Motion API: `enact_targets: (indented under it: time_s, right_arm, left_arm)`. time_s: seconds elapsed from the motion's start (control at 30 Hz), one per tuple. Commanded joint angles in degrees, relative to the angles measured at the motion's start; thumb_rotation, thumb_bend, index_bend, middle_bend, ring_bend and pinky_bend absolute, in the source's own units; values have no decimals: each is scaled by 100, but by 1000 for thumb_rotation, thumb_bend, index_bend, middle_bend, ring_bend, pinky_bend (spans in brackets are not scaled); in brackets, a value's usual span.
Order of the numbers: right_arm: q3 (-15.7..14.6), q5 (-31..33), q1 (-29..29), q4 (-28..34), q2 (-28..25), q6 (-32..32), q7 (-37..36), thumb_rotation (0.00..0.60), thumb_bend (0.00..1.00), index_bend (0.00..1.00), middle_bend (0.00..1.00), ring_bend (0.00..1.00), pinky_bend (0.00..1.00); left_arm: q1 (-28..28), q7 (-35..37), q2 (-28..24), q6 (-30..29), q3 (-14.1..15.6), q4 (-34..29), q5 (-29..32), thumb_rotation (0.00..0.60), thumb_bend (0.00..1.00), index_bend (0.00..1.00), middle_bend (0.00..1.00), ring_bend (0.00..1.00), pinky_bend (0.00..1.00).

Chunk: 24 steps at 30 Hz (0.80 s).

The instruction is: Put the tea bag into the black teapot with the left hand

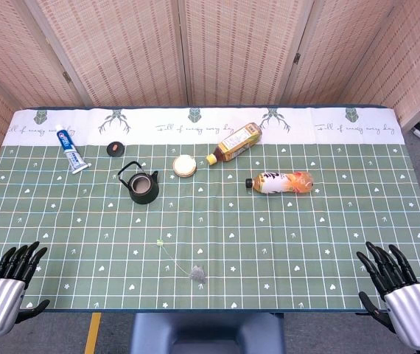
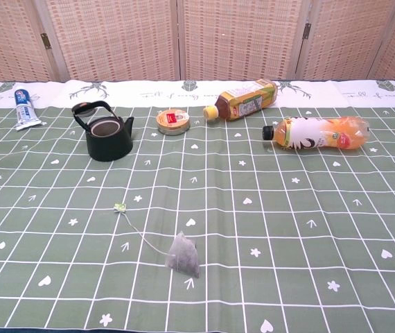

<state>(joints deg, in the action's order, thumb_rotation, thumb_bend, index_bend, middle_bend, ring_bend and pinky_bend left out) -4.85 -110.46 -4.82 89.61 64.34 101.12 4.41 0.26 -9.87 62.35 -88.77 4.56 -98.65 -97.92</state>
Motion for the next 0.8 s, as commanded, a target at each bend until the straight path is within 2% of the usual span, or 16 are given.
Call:
enact_targets:
  time_s: [0.03, 0.17, 0.23, 0.27, 0.3, 0.33, 0.4, 0.43, 0.5, 0.6, 0.7, 0.8]
  right_arm:
    - [0, 10, 5, 16, -4, -14, 13, 600, 365, 0, 0, 89, 29]
    - [0, 13, -9, 18, 3, 5, 35, 600, 365, 0, 0, 90, 29]
    - [6, 23, -20, 12, 3, 28, 32, 600, 365, 0, 0, 89, 29]
    - [16, 27, -27, 8, 1, 59, 19, 600, 365, 0, 0, 89, 29]
    - [30, 41, -39, 5, 2, 97, 4, 600, 365, 0, 0, 88, 29]
    - [39, 59, -49, 3, 1, 121, -14, 600, 365, 0, 0, 89, 29]
    - [34, 54, -56, 0, -13, 150, -70, 600, 365, 0, 0, 90, 29]
    - [37, 45, -54, -5, -12, 163, -83, 600, 365, 0, 0, 91, 29]
    - [44, 11, -41, -16, 6, 170, -77, 600, 365, 0, 0, 92, 29]
    - [23, -50, -19, -26, 25, 116, -14, 600, 365, 0, 0, 93, 29]
    - [-4, -104, -19, -41, 23, 116, 1, 600, 365, 0, 0, 92, 29]
    - [-3, -154, -48, -83, 14, 263, -110, 600, 365, 0, 0, 92, 29]
  left_arm:
    - [-4, 4, -5, 11, 2, -1, 5, 600, 187, 0, 65, 15, 46]
    - [-47, 68, -22, 55, 33, -2, -78, 600, 188, 0, 66, 15, 47]
    - [-114, 218, -7, -30, 23, 58, -312, 600, 188, 0, 98, 42, 70]
    - [-124, 249, 23, -121, 2, 116, -418, 600, 188, 0, 195, 134, 126]
    - [-127, 199, 52, -211, -25, 167, -515, 600, 188, 0, 340, 290, 239]
    - [-132, 112, 75, -270, -47, 175, -596, 600, 188, 0, 521, 488, 403]
    - [-264, -17, 68, -195, -35, 65, -883, 600, 189, 3, 816, 811, 711]
    - [-374, 21, 67, -114, -33, 6, -1033, 600, 199, 27, 922, 917, 823]
    - [-670, 234, 110, 168, -72, -86, -1207, 600, 241, 117, 995, 991, 944]
    - [-1066, 690, 286, 574, -250, -158, -1050, 600, 303, 323, 1000, 1000, 1000]
    - [-1424, 1270, 488, 1085, -409, -209, -613, 600, 352, 372, 1000, 1000, 1000]
    - [-1715, 1357, 832, 1505, -659, -111, -139, 600, 377, 395, 1000, 1000, 1000]
